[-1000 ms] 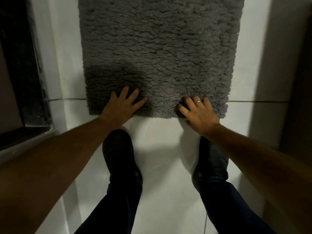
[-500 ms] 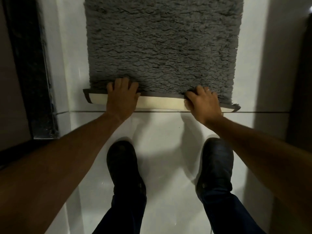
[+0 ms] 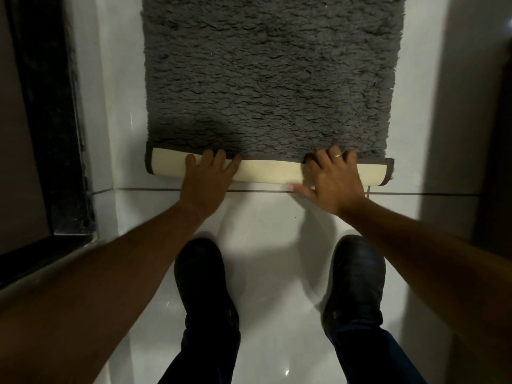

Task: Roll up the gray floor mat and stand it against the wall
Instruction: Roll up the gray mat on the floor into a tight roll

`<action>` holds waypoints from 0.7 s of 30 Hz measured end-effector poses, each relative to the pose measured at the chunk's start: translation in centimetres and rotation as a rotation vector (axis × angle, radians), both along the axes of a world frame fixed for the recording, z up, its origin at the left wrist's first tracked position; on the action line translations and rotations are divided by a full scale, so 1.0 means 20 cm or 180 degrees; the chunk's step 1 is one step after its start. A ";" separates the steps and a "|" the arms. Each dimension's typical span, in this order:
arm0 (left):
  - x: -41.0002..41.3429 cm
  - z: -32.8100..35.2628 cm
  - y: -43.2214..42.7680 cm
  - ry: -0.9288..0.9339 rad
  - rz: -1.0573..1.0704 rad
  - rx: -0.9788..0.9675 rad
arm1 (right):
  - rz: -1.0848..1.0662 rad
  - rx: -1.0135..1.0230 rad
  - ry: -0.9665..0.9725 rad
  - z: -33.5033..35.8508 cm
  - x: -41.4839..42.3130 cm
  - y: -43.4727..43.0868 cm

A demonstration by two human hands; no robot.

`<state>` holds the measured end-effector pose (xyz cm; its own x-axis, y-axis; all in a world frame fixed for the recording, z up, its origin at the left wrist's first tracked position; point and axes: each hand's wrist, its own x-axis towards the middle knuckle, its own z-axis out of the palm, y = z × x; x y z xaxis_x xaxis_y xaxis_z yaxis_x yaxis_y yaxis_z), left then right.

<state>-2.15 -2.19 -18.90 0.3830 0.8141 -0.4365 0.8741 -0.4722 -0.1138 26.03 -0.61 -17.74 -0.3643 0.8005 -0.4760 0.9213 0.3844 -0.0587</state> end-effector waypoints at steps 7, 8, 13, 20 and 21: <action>-0.05 0.06 0.20 -0.0932 0.0473 -0.0249 | -0.0301 -0.0417 0.0690 0.01 0.07 0.15; -0.04 0.07 0.24 -0.0978 0.0576 -0.0174 | -0.0497 -0.0452 0.0867 0.02 0.08 0.20; 0.08 0.08 0.28 -0.0785 0.0643 0.0695 | -0.0986 -0.0368 0.0799 -0.02 0.05 0.39; 0.10 -0.03 0.32 -0.0144 0.0767 -0.0330 | -0.0471 0.0624 0.0401 -0.06 0.05 0.29; 0.10 -0.03 0.35 -0.0153 0.0750 -0.0260 | -0.0350 0.0550 0.0281 -0.07 0.07 0.28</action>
